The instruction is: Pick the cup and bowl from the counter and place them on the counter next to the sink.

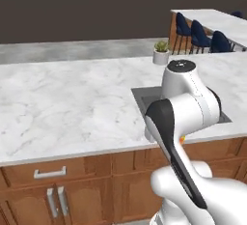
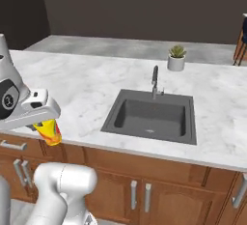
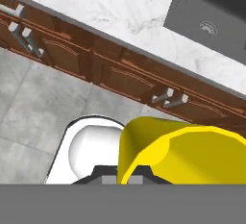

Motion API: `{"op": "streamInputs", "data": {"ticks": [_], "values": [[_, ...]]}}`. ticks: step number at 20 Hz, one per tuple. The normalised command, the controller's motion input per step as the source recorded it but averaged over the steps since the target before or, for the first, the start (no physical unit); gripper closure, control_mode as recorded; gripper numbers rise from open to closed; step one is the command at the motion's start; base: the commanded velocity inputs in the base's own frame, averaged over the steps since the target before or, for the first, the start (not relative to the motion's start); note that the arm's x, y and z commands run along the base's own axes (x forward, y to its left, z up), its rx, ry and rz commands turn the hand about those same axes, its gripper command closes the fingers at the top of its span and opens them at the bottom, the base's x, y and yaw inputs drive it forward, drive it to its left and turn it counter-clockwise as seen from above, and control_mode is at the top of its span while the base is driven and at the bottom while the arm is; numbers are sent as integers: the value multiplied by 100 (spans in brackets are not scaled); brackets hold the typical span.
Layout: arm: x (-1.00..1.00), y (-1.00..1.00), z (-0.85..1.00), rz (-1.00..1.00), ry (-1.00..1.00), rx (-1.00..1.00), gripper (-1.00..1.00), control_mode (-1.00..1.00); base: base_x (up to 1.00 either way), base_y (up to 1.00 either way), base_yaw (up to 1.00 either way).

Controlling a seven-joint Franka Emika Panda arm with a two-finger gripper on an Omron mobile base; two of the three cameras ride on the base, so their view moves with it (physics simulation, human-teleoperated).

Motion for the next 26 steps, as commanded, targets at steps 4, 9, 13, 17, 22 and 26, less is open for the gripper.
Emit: {"op": "streamInputs", "data": {"ticks": [4, 9, 13, 17, 22, 26], "values": [[0, 0, 0, 0, 0, 0, 100, 100, 97, 20, -22], [0, 0, 0, 0, 0, 0, 100, 100, 73, 28, -12], [0, 0, 0, 0, 0, 0, 100, 100, 53, 5, 0], [0, 0, 0, 0, 0, 0, 100, 100, 0, 0, 0], [0, 0, 0, 0, 0, 0, 100, 100, 0, 0, 0], [0, 0, 0, 0, 0, 0, 100, 100, 0, 0, 0]]}}
